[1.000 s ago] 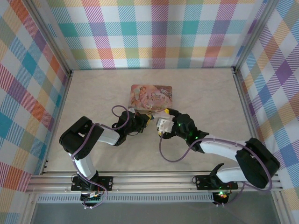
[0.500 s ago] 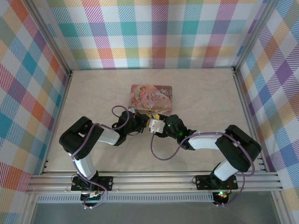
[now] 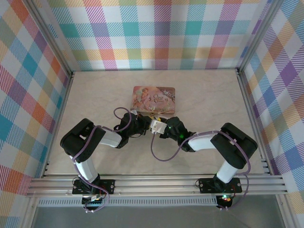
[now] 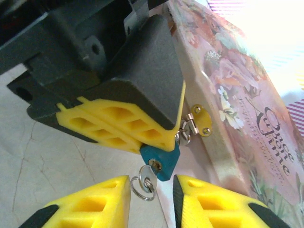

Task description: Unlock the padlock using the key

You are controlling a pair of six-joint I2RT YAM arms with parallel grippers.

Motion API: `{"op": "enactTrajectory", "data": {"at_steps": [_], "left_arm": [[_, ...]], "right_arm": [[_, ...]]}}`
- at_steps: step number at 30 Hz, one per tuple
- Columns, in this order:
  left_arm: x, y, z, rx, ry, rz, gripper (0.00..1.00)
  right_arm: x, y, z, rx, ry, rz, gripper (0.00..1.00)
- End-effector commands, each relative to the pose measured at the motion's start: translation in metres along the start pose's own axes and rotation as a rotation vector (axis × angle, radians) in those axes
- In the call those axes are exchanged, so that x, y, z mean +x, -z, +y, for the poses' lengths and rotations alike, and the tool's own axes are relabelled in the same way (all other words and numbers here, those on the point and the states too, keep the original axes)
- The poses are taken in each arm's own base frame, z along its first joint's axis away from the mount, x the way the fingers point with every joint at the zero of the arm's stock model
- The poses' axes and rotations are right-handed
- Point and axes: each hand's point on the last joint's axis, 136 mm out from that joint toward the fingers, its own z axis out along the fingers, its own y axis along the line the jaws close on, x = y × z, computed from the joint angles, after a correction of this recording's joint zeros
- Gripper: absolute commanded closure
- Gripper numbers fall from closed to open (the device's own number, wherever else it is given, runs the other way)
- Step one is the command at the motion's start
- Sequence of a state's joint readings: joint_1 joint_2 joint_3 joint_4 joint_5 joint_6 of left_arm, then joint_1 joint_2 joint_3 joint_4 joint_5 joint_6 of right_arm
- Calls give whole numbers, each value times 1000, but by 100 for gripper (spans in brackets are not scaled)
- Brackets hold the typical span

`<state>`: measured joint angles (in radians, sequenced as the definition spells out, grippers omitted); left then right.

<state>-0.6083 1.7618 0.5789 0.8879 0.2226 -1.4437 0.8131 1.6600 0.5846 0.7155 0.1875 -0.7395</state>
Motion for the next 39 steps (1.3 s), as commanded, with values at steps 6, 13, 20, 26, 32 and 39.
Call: {"op": "enactTrajectory", "data": {"at_steps": [6,13,20,26,32,39], "left_arm": [[9,1,-19,39,-9,32,99],[8,1,-17,37,-7,31,99],[9,1,-18,38,-7,33,99],[9,1,-18,39,-7,33,99],[9,1,-18,39,-8,34,99],[9,1,-16,33,-17,34,95]], "right_arm": [[-14,-8,-14,58,-36,-34,77],[-10,-9,-16,75,-42,-22,91],[-9,-8,-23,110,-69,-13,100],[-16,-4,-32,125,-154,-12,100],[-24,0,-31,117,-288,-11,100],[-24,1,-26,104,-476,-12,100]]}}
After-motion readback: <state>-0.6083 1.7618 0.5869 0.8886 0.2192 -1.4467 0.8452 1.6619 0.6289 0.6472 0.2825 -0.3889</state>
